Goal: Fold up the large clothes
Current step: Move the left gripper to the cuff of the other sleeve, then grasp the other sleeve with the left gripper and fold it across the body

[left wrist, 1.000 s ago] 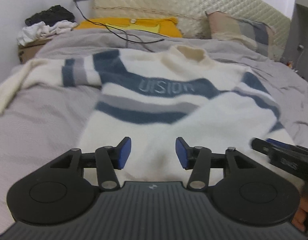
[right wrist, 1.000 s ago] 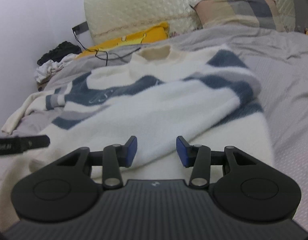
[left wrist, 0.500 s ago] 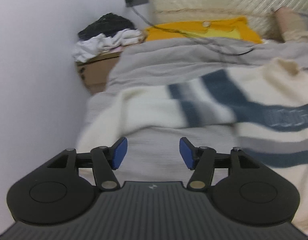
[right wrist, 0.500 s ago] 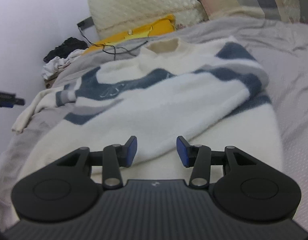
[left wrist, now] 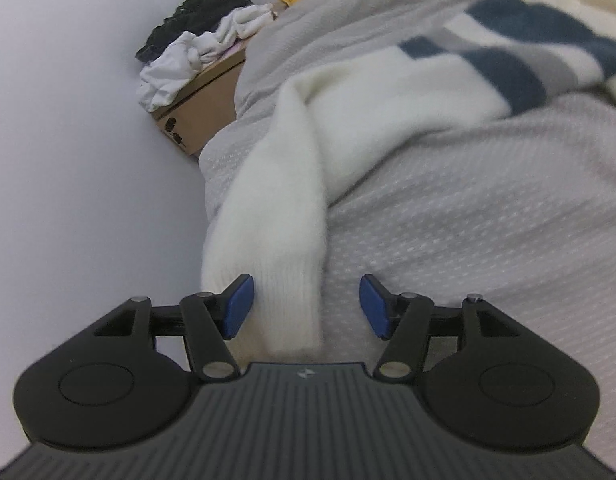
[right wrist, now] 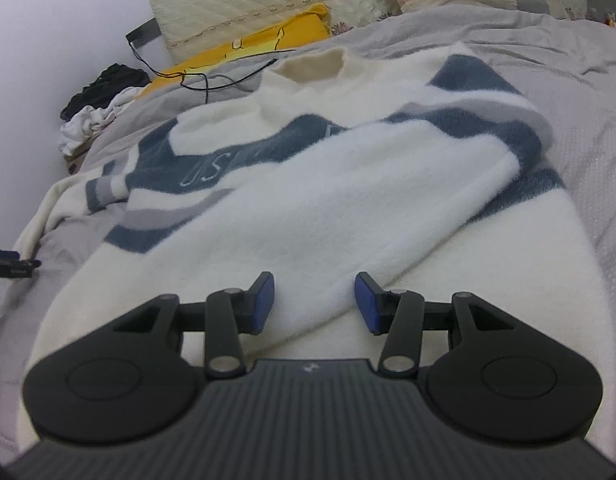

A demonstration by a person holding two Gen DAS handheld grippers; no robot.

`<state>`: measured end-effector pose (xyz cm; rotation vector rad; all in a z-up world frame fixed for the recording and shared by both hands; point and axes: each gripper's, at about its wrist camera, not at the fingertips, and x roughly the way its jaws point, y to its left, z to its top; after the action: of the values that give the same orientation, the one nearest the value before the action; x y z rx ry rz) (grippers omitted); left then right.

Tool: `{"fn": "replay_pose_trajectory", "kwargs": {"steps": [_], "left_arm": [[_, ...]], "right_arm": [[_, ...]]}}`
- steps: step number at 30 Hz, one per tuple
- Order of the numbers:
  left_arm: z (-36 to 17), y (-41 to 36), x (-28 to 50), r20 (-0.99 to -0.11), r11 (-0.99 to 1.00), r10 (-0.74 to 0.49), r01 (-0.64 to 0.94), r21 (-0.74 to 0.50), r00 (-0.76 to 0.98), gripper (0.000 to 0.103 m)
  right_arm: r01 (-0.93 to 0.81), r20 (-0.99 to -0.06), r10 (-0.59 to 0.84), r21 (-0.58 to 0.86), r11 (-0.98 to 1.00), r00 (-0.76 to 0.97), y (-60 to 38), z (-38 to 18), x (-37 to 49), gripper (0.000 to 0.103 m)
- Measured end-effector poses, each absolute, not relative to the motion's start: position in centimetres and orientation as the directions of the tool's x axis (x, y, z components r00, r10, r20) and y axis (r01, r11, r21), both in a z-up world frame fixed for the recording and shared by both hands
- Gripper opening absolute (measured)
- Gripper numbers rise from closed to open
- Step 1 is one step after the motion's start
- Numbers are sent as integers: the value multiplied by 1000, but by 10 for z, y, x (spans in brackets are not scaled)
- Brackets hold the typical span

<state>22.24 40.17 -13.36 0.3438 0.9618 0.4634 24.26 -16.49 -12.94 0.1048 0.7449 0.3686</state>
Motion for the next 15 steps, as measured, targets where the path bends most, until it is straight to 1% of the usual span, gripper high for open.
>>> {"fn": "replay_pose_trajectory", "kwargs": {"steps": [1,2,3,4,5,6,9,13,15], "left_arm": [[-133,406,223,-708,855,513,-213,473,485,61],[-132,410,224,-713,854,512,-199,480,480,49],[-132,413,228,-716,851,516,-186,491,470,34],[-128,417,229,-722,848,520,-173,501,457,28],[-124,421,231,-729,851,515,-170,496,450,18],[-117,425,230,-736,857,507,-173,486,449,11],[-87,432,224,-726,859,507,-202,470,464,9],[-28,431,217,-741,894,447,-275,353,501,8],[6,417,217,-728,898,438,-281,338,527,7]], "right_arm": [[-286,-645,360,221,932,674,-164,-129,243,49],[-282,-647,357,221,934,674,-163,-129,243,49],[-279,-649,354,220,935,673,-162,-129,244,49],[-276,-652,350,217,936,673,-161,-129,245,49],[-275,-653,346,213,937,673,-160,-130,245,49],[-276,-654,344,209,938,674,-159,-130,246,49],[-278,-654,339,199,940,677,-158,-130,246,49],[-281,-643,350,212,936,682,-162,-126,244,49],[-282,-630,354,216,935,691,-164,-121,243,48]]}}
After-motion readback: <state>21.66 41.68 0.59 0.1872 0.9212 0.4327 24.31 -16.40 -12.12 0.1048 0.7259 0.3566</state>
